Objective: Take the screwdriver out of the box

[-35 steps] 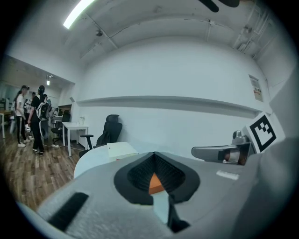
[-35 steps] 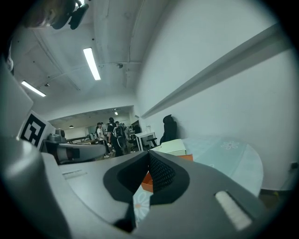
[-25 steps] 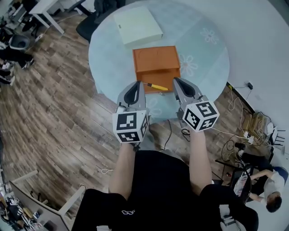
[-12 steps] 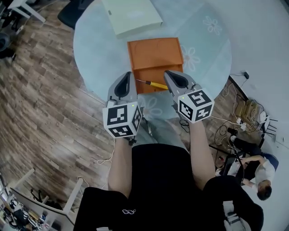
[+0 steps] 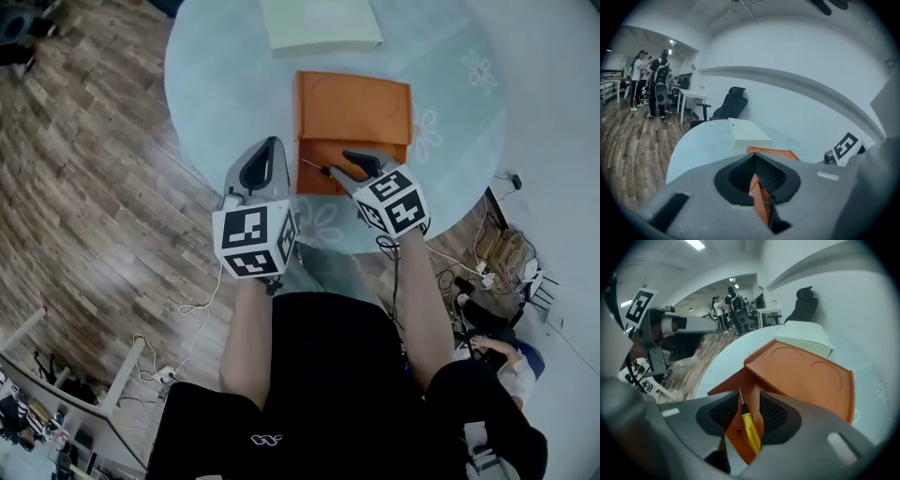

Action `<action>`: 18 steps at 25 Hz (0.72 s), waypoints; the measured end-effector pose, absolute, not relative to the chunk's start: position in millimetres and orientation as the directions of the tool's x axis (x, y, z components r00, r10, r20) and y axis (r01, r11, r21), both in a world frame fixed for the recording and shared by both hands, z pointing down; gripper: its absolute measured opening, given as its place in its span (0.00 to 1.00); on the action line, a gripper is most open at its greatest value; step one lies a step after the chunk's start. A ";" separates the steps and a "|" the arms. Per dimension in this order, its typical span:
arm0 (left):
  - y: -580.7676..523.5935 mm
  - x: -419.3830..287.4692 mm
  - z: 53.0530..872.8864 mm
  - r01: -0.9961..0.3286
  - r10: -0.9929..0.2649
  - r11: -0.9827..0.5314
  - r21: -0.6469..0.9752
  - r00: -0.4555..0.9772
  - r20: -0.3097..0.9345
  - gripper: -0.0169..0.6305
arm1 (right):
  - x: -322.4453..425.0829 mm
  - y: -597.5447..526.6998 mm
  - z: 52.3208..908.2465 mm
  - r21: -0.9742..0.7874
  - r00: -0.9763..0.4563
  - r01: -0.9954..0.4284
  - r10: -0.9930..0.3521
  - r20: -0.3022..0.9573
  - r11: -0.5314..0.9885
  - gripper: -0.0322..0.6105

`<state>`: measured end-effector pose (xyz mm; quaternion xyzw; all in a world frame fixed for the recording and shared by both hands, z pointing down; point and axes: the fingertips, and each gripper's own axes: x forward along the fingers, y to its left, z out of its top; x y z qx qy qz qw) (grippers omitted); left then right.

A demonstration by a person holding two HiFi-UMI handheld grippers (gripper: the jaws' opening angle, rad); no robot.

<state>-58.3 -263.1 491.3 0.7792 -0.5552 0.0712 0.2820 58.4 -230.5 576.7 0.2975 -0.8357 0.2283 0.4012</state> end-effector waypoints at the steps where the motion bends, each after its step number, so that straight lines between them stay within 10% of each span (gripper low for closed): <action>1: -263.9 -61.9 494.3 -0.907 -0.825 -0.213 0.363 0.366 0.430 0.03 | 55.8 -228.1 584.7 -0.154 -0.496 -0.660 -0.272 0.825 0.736 0.31; 18: -267.0 -94.4 507.1 -0.915 -0.833 -0.155 0.374 0.324 0.448 0.03 | 31.2 -216.6 653.0 -0.012 -0.233 -0.480 -0.115 0.966 0.877 0.32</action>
